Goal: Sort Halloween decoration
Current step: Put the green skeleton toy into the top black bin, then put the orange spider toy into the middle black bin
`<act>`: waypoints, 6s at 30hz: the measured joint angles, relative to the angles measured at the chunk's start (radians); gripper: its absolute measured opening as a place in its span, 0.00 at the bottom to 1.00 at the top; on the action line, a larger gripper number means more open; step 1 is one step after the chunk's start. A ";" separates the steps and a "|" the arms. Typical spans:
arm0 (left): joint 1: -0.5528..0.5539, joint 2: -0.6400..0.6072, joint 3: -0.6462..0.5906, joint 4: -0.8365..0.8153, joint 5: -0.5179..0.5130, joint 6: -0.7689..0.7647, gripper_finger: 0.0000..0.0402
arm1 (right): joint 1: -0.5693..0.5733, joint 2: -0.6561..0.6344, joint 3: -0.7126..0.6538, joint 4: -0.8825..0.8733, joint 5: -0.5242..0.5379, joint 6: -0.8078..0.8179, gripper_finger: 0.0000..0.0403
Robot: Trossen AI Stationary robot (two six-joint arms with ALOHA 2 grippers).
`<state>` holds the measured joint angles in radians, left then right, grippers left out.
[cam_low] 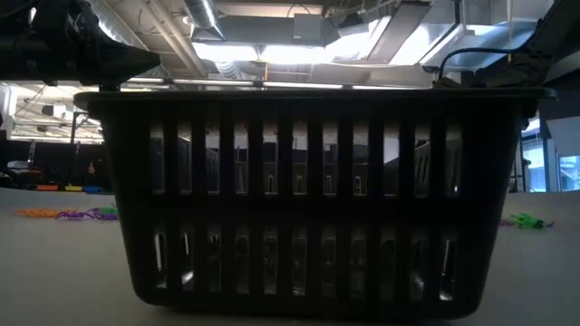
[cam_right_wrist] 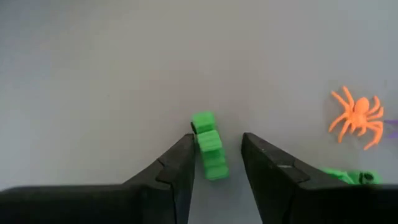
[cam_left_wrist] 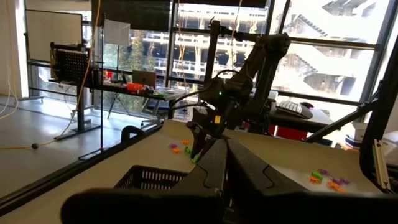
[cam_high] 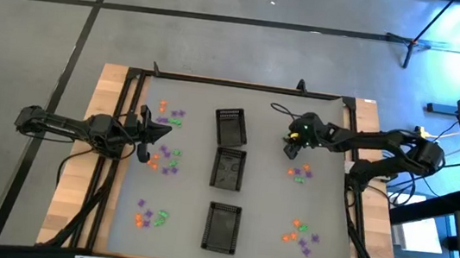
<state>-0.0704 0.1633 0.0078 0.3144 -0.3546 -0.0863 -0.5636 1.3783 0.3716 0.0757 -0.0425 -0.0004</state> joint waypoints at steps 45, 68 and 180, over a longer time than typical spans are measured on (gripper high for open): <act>0.000 0.000 0.000 0.000 0.000 0.000 0.02 | 0.170 0.002 0.212 0.422 -0.177 -0.009 0.06; 0.000 0.000 0.000 -0.001 0.000 0.000 0.02 | 0.263 0.365 0.510 0.382 -0.124 -0.084 0.17; 0.000 0.000 0.000 0.000 0.000 0.000 0.02 | -0.098 0.119 0.130 -0.012 0.247 0.101 0.01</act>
<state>-0.0704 0.1633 0.0074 0.3143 -0.3544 -0.0864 -0.6615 1.4975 0.5018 0.0639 0.2045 0.1007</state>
